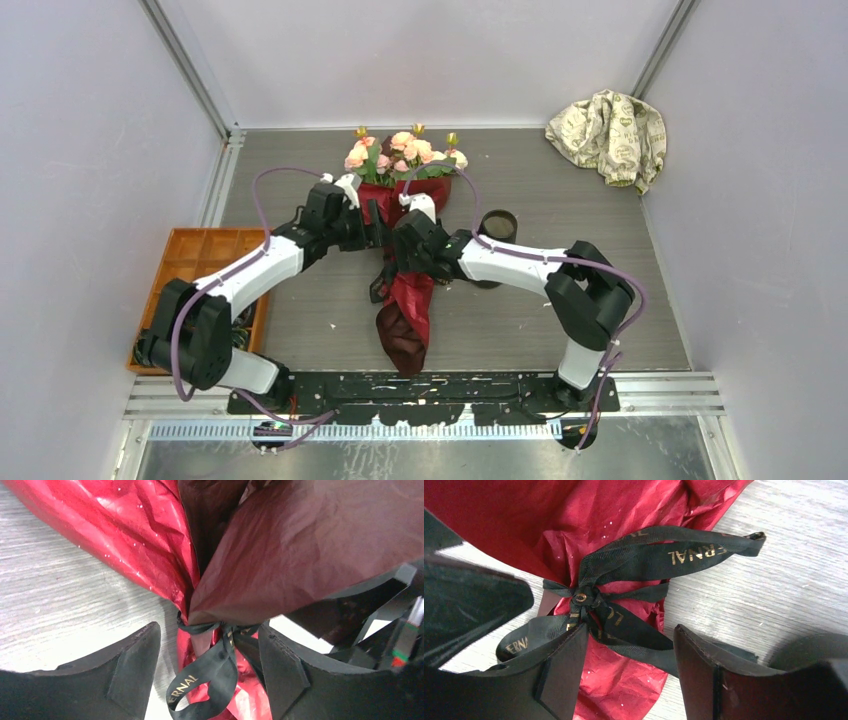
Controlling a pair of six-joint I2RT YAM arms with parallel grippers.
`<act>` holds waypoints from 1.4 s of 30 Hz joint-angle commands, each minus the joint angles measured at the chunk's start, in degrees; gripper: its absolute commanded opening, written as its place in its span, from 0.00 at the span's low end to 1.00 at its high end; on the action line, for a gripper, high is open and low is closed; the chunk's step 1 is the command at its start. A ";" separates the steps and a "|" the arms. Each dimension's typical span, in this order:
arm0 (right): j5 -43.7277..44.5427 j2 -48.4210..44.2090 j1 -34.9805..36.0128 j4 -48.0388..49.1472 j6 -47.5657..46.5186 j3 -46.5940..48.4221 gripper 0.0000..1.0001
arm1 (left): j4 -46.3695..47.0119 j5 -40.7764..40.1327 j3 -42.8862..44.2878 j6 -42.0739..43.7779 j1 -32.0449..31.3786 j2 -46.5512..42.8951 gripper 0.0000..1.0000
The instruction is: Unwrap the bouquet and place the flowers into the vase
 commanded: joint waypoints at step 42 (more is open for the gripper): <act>4.60 -26.02 3.27 -13.50 -1.36 5.17 0.07 | 0.92 -7.61 9.91 -2.29 2.90 25.52 0.51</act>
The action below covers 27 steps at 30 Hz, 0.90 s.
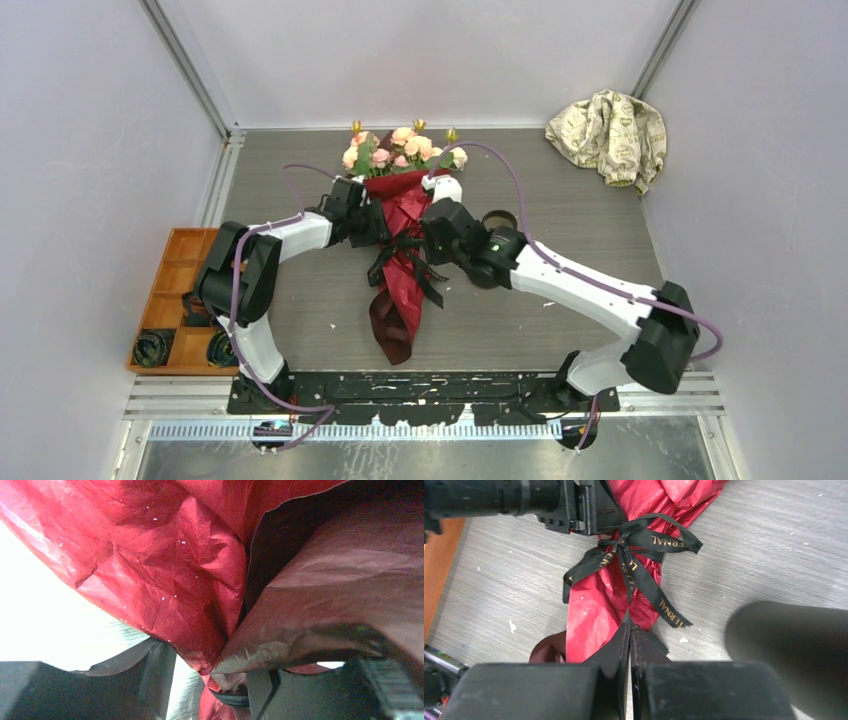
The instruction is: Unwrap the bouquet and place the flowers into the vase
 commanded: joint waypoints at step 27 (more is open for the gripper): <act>1.00 19.36 -0.24 4.37 -0.67 6.03 0.41 | -1.39 -0.17 -0.89 -0.43 1.43 1.64 0.51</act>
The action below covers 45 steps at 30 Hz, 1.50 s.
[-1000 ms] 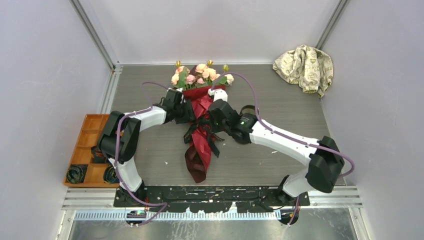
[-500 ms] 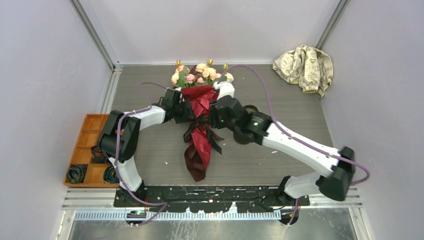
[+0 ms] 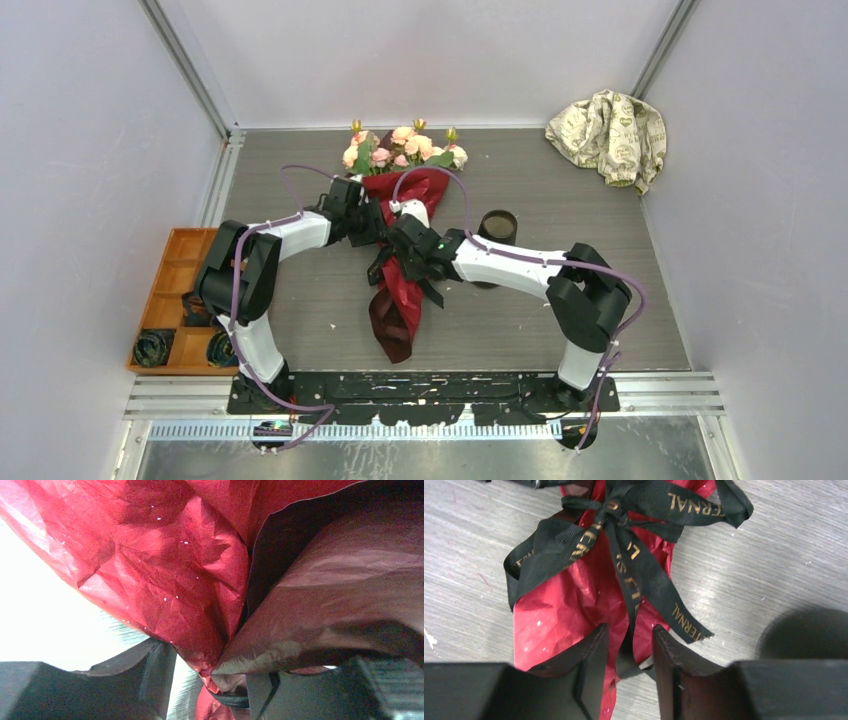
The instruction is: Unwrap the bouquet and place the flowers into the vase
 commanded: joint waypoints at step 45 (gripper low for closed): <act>18.53 -21.87 0.36 -8.85 -16.12 22.72 0.03 | -15.39 -13.07 -1.68 1.67 0.56 -15.22 0.51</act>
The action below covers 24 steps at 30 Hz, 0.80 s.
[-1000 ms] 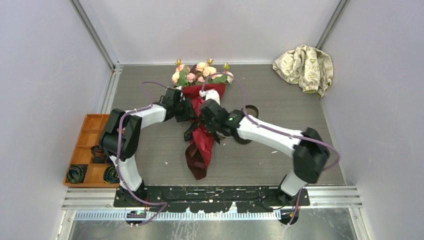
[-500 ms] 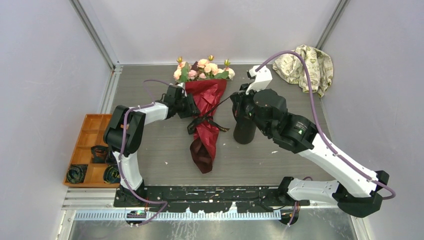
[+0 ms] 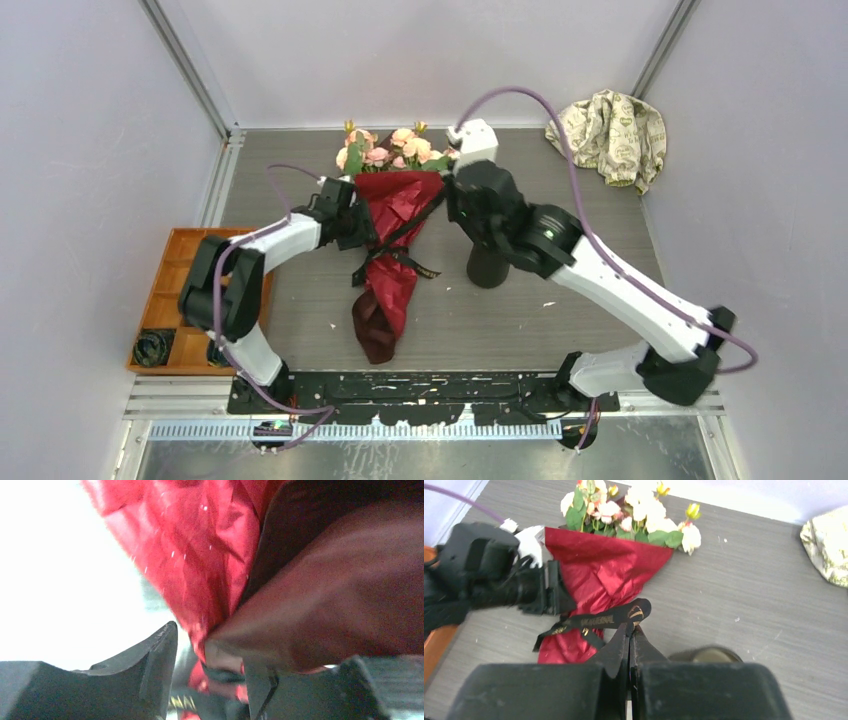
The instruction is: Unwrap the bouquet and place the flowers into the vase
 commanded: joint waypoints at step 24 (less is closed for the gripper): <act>-9.61 26.35 -10.30 1.56 1.94 25.33 0.03 | -6.32 -2.85 -14.55 4.43 -14.04 -41.36 0.58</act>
